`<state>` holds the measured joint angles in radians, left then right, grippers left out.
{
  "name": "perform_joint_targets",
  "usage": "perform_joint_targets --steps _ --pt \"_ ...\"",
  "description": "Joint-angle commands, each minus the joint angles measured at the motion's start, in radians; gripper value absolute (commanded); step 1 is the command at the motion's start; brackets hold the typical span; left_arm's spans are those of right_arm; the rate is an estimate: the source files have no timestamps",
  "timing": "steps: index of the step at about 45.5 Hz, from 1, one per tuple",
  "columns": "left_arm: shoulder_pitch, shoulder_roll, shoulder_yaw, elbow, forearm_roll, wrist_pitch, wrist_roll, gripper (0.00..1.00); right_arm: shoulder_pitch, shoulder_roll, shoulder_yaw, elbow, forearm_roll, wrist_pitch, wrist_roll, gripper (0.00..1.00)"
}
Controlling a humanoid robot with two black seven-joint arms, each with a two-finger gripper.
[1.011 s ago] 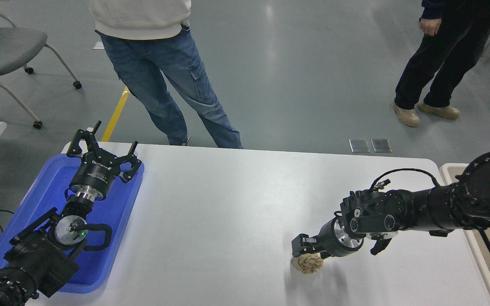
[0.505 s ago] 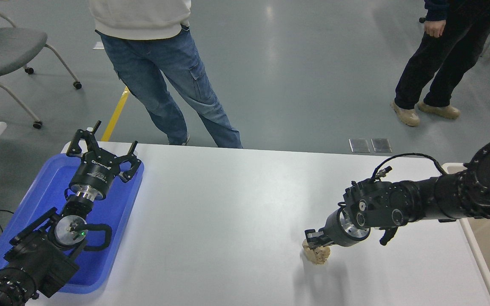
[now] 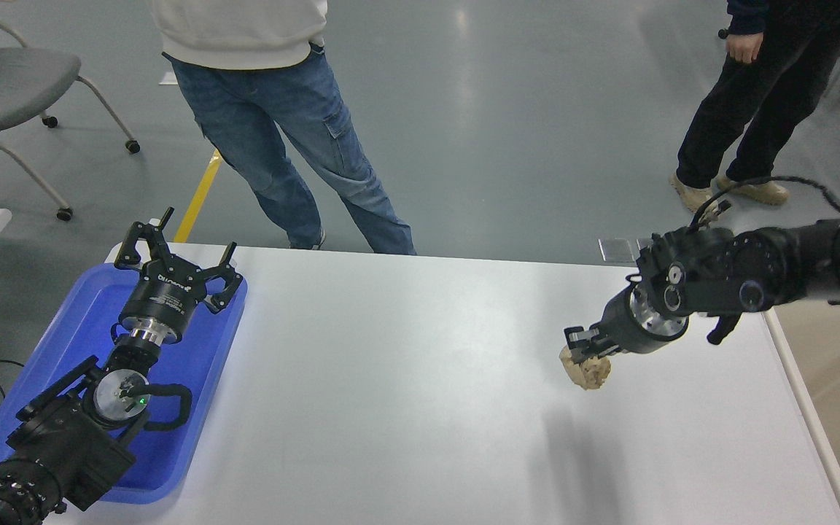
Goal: Pick up paper ball place in dustbin
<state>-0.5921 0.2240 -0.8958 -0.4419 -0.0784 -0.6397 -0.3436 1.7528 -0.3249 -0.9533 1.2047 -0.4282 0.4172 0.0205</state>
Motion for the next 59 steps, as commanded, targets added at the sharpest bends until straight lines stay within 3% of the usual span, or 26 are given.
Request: perform_joint_targets --steps 1,17,31,46,59 --pt "0.000 0.000 0.000 0.000 0.000 0.000 0.000 1.00 0.218 -0.091 -0.008 0.070 -0.001 0.101 -0.004 0.00" --pt "0.000 0.000 0.000 0.000 0.000 0.000 0.000 1.00 0.448 -0.201 -0.010 0.099 -0.035 0.242 -0.010 0.00" --pt "0.000 0.000 0.000 0.000 0.000 0.000 0.000 1.00 0.458 -0.226 -0.021 0.093 -0.066 0.250 -0.011 0.00" --pt "0.000 0.000 0.000 0.000 0.000 0.000 0.002 1.00 0.294 -0.264 -0.096 -0.016 -0.055 0.020 -0.027 0.00" --pt "0.000 0.000 0.000 0.000 0.000 0.000 0.000 1.00 -0.088 -0.321 -0.029 -0.460 -0.041 -0.123 -0.027 0.00"
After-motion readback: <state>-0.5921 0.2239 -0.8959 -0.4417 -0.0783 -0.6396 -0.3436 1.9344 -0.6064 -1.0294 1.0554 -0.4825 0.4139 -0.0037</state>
